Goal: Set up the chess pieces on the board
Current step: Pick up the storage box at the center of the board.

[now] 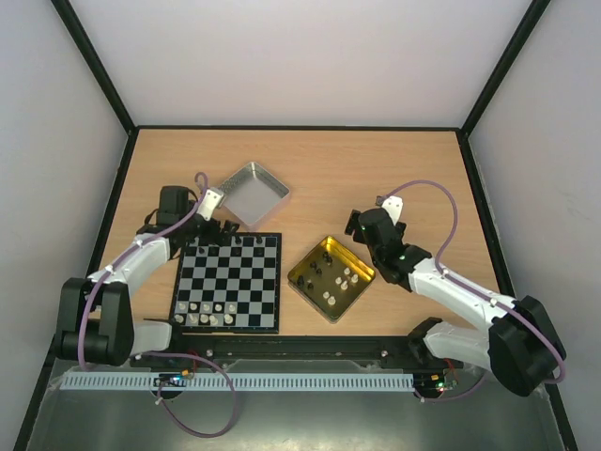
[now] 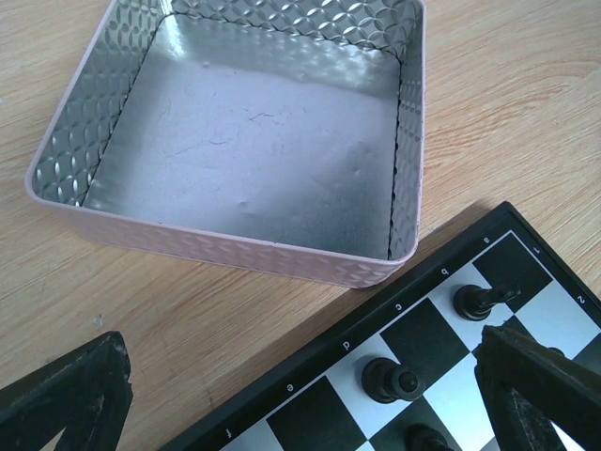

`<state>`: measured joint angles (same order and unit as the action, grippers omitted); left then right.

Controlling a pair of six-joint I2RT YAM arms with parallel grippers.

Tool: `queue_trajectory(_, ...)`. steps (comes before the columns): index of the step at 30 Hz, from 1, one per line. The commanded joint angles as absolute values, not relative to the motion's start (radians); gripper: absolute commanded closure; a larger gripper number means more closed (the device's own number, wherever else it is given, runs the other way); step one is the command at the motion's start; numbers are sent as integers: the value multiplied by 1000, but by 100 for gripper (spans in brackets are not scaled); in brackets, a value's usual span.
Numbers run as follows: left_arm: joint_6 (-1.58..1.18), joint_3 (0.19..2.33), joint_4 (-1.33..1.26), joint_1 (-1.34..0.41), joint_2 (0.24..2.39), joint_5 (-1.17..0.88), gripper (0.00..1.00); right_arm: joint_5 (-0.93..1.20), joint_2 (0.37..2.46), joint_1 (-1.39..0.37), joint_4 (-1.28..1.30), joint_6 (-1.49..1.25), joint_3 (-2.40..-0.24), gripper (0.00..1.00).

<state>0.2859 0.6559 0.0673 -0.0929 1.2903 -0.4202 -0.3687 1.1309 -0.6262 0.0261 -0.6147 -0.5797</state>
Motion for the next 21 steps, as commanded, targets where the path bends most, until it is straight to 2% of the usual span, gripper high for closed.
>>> queue_trajectory(1,311,694,105,-92,1304,-439,0,-376,1090,-630,69,-630,-583,2)
queue_trajectory(16,320,714,130,-115,1315,-414,0,-356,1085,-630,149,-618,-633,2)
queue_trajectory(21,363,829,249,-121,1350,-385,0,-285,1071,-643,256,-605,-724,2)
